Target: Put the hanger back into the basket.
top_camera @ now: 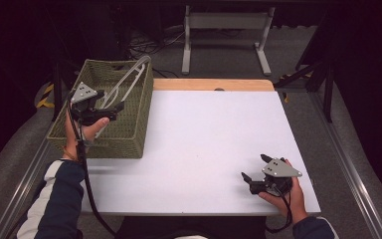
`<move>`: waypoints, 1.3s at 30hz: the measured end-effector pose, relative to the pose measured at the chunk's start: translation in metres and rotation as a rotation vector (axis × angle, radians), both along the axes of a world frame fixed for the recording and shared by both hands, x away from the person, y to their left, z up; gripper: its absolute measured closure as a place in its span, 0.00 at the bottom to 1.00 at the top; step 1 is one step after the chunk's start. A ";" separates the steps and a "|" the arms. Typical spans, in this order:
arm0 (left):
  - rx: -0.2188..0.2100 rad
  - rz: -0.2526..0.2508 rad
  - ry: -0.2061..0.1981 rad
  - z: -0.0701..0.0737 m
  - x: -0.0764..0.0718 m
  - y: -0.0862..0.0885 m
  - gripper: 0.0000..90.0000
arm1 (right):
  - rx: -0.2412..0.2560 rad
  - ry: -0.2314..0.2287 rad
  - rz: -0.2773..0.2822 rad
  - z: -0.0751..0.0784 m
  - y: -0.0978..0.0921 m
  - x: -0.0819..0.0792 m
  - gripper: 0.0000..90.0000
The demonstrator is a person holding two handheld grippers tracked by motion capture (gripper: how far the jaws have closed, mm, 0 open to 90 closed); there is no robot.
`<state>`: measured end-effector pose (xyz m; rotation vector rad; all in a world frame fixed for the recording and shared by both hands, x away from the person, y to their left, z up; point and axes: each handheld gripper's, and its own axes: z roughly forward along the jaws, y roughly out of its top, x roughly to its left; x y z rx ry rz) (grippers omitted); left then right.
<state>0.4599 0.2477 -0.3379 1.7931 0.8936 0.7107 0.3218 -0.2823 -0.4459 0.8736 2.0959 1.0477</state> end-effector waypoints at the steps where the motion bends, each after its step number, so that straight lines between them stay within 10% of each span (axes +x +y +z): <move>1: 0.000 0.000 0.000 0.000 0.000 0.000 0.14 | 0.000 0.000 0.000 0.000 0.000 0.000 0.13; 17: -0.004 -0.151 -0.166 0.002 -0.052 -0.041 0.10 | 0.050 -0.017 -0.029 0.001 0.002 0.000 0.12; 39: 0.053 -0.344 -0.174 -0.042 -0.108 -0.076 0.09 | 0.056 -0.041 -0.028 0.004 0.011 -0.002 0.11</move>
